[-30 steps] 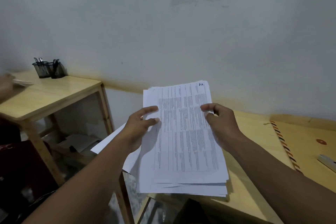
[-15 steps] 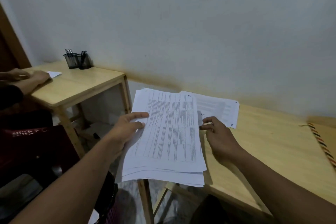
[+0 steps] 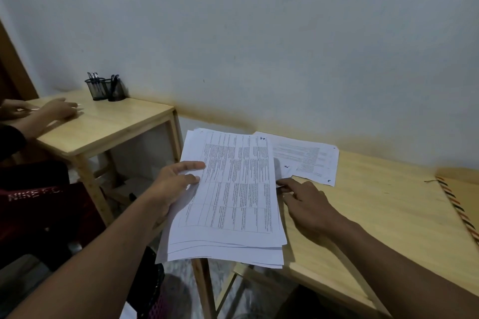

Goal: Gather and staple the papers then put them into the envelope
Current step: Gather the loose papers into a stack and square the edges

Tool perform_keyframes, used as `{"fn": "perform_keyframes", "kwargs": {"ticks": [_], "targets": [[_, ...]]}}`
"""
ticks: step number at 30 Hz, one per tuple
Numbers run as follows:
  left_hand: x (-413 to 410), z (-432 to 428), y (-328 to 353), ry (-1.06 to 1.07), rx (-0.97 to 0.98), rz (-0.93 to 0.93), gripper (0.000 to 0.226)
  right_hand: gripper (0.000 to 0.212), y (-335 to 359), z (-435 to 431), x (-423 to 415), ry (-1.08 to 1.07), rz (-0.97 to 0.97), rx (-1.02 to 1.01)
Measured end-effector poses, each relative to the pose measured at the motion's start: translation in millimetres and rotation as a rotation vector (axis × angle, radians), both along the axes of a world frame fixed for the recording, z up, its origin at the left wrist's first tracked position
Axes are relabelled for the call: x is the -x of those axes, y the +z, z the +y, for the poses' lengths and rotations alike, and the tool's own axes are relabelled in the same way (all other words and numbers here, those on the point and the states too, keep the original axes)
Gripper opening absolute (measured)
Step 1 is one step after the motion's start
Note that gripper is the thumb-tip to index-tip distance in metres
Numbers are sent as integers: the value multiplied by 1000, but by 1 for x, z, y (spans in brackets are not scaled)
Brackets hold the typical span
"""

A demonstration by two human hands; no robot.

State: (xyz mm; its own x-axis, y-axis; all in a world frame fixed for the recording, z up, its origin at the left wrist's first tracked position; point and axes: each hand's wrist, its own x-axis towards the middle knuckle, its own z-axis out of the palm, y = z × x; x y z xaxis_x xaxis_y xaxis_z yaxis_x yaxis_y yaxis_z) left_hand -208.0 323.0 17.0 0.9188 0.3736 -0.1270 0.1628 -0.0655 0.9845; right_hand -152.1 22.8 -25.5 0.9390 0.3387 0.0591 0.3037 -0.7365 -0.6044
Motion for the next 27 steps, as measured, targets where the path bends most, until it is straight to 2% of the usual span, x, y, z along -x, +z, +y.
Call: {"fn": "perform_keyframes", "kwargs": {"ticks": [3,8,12,15,22,25,27], "targets": [[0,0,1,-3,2,12,28,36,4,-7,-1,-52,-45,-10],[-1,-16,2,-61,23,-2,28,45,8,-39,-5,-92,-161,216],[-7,-29,1,-122,22,26,28,50,10,-55,-1,-213,-131,351],[-13,-37,-1,-169,2,44,28,53,13,-63,2,-324,-64,377],[-19,-56,-7,-233,-1,65,27,43,7,-63,-2,-390,-23,84],[-21,-61,-11,-246,-5,71,28,34,6,-64,0,-382,-70,-92],[-23,-64,-12,-248,-5,69,28,39,7,-64,0,-399,-50,-283]]}}
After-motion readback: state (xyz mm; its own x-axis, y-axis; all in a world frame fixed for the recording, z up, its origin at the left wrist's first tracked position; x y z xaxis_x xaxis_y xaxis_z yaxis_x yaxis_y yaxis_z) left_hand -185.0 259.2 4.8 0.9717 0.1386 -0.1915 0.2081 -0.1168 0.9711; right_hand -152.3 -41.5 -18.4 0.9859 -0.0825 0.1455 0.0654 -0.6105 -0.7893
